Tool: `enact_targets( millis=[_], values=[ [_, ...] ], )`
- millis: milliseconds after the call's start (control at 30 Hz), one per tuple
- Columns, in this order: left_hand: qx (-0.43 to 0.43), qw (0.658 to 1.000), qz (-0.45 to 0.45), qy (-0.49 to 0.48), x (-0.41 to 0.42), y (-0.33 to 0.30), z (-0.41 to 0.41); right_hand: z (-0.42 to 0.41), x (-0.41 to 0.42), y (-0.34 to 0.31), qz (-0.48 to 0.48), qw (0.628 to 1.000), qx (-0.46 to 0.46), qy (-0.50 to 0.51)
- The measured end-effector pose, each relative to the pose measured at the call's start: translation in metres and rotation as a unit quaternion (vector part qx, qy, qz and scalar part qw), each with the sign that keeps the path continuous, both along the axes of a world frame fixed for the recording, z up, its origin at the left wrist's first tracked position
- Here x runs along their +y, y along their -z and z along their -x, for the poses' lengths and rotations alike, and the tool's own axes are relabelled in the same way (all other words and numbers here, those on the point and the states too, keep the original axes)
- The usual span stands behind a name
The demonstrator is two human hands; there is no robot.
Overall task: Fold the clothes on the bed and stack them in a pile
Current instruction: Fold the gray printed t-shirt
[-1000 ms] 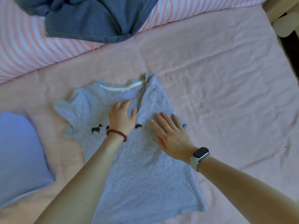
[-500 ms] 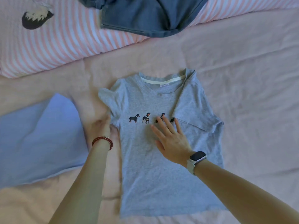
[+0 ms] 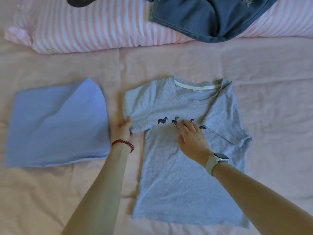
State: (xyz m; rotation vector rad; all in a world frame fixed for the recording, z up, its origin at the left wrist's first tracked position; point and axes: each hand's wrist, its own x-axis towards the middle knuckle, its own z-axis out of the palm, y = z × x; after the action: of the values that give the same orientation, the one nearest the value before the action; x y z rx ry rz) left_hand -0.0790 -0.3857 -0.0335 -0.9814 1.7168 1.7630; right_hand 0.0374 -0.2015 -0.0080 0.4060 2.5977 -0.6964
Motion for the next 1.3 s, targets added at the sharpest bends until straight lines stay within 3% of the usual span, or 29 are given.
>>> enact_targets(
  millis=[67,133,200,233,267,300,367,400,433,500,567,667,767,867,933,1033,1100,1200,1300],
  values=[
    [0.002,0.995,-0.099,-0.015,0.004,-0.004,0.009,0.009,-0.002,-0.001,0.067,0.995,0.004,0.075],
    [0.033,0.992,-0.124,-0.006,0.016,-0.015,0.016,0.016,0.002,-0.002,0.130,0.979,0.008,0.154],
    [0.134,0.988,-0.048,0.057,0.033,-0.030,0.013,0.022,0.009,-0.006,0.201,0.945,0.020,0.257],
    [0.213,0.968,0.024,0.130,0.042,-0.037,0.008,0.025,0.014,-0.008,0.240,0.917,0.025,0.318],
    [0.300,0.921,0.104,0.228,0.050,-0.043,0.001,0.028,0.019,-0.009,0.286,0.877,0.029,0.385],
    [0.388,0.838,0.178,0.339,0.056,-0.046,-0.008,0.031,0.025,-0.010,0.336,0.826,0.031,0.451],
    [0.527,0.625,0.265,0.511,0.063,-0.046,-0.022,0.036,0.038,-0.013,0.420,0.725,0.040,0.545],
    [0.558,0.546,0.273,0.562,0.062,-0.043,-0.027,0.037,0.044,-0.013,0.440,0.697,0.047,0.564],
    [0.566,0.495,0.277,0.598,0.059,-0.040,-0.032,0.039,0.049,-0.013,0.445,0.691,0.054,0.568],
    [0.540,0.456,0.272,0.653,0.053,-0.030,-0.040,0.041,0.057,-0.012,0.427,0.714,0.062,0.552],
    [0.494,0.462,0.276,0.683,0.045,-0.021,-0.045,0.048,0.057,-0.011,0.390,0.762,0.042,0.515],
    [0.500,0.460,0.301,0.670,0.037,-0.016,-0.051,0.057,0.050,-0.004,0.235,0.879,-0.011,0.415],
    [0.519,0.468,0.297,0.650,0.035,-0.013,-0.054,0.058,0.037,-0.002,0.110,0.936,-0.072,0.325],
    [0.509,0.502,0.323,0.620,0.034,-0.012,-0.057,0.042,0.021,-0.002,0.055,0.958,-0.081,0.269],
    [0.483,0.544,0.339,0.596,0.035,-0.013,-0.058,0.024,0.012,-0.001,0.044,0.963,-0.077,0.255],
    [0.429,0.641,0.337,0.539,0.041,-0.016,-0.053,0.005,0.011,-0.001,0.114,0.953,-0.024,0.280],
    [0.418,0.678,0.333,0.505,0.054,-0.019,-0.037,0.003,0.014,0.000,0.168,0.946,0.020,0.277],
    [0.414,0.674,0.323,0.520,0.087,-0.023,0.000,0.008,0.017,0.003,0.191,0.938,0.040,0.286],
    [0.398,0.591,0.360,0.603,0.121,-0.019,0.022,0.009,0.019,0.002,0.172,0.921,0.019,0.348]
  ],
)
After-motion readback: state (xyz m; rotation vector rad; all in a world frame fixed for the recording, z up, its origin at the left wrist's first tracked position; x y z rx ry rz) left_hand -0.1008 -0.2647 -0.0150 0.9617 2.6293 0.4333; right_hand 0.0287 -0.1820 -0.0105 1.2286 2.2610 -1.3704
